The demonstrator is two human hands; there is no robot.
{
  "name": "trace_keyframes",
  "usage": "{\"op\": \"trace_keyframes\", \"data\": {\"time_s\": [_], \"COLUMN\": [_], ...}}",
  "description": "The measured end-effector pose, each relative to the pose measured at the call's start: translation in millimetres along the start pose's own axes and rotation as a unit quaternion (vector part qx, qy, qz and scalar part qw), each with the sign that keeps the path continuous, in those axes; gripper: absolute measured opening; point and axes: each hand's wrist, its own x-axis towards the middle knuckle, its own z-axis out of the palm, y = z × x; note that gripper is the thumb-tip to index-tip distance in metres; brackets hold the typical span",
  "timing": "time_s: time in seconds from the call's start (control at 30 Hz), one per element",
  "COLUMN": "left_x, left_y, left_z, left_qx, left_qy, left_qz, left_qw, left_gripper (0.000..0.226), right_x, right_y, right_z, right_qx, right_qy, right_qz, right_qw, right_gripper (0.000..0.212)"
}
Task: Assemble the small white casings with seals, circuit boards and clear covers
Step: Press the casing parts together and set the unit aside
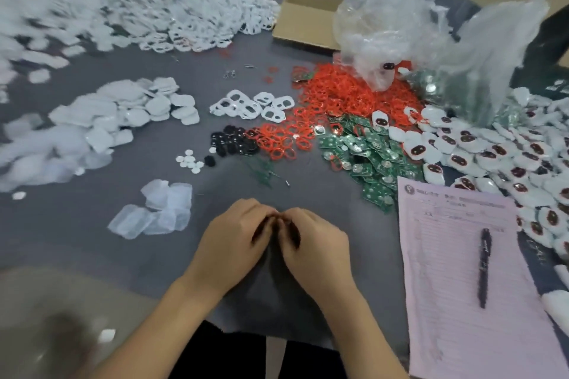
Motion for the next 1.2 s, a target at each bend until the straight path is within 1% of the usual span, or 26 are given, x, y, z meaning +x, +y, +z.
{"op": "trace_keyframes", "data": {"time_s": [0.13,0.37,0.53,0.67,0.83,0.9,0.97,1.0,1.07,1.13,1.2], "left_x": [1.5,4.3,2.5,2.0,3.5,9.3,19.3,24.8,34.8,40.6,41.5], "left_y": [-9.9,-4.5,-6.1,-9.4,-13.6,-16.3,-24.1,-29.7,-43.2,-55.3,-60.8], "left_z": [-6.0,-5.1,-6.9,-6.3,-4.7,-6.2,-10.7,-14.2,-20.8,-23.0,-19.3], "left_qx": [0.013,0.015,-0.001,-0.014,-0.021,0.011,0.094,0.131,0.187,0.220,0.230], "left_qy": [0.022,0.029,0.031,0.033,0.041,0.072,0.120,0.136,0.133,0.102,0.088], "left_qz": [-0.007,-0.007,-0.016,-0.023,-0.030,-0.041,-0.060,-0.080,-0.125,-0.165,-0.173], "left_qw": [1.000,0.999,0.999,0.999,0.998,0.997,0.986,0.979,0.965,0.956,0.954], "left_gripper": [0.015,0.014,0.016,0.016,0.014,0.010,0.009,0.013,0.029,0.045,0.052], "right_x": [14.8,17.1,18.4,18.6,14.4,13.5,14.3,14.6,14.9,15.6,16.6], "right_y": [-11.1,-12.7,-11.2,-12.2,-5.3,-3.2,-2.7,-3.1,-5.6,-9.3,-13.9], "right_z": [11.9,14.5,15.7,15.7,12.6,11.7,11.5,11.6,12.2,13.3,15.0], "right_qx": [-0.018,-0.029,-0.031,-0.026,0.020,0.044,0.050,0.046,0.032,0.014,-0.009], "right_qy": [-0.010,0.009,0.003,0.023,0.009,0.006,0.007,0.006,0.001,0.003,0.011], "right_qz": [-0.012,-0.017,-0.018,-0.012,0.016,0.036,0.050,0.053,0.055,0.052,0.028], "right_qw": [1.000,0.999,0.999,0.999,1.000,0.998,0.997,0.998,0.998,0.999,1.000], "right_gripper": [0.014,0.004,0.010,0.015,0.013,0.014,0.014,0.014,0.013,0.013,0.014]}}
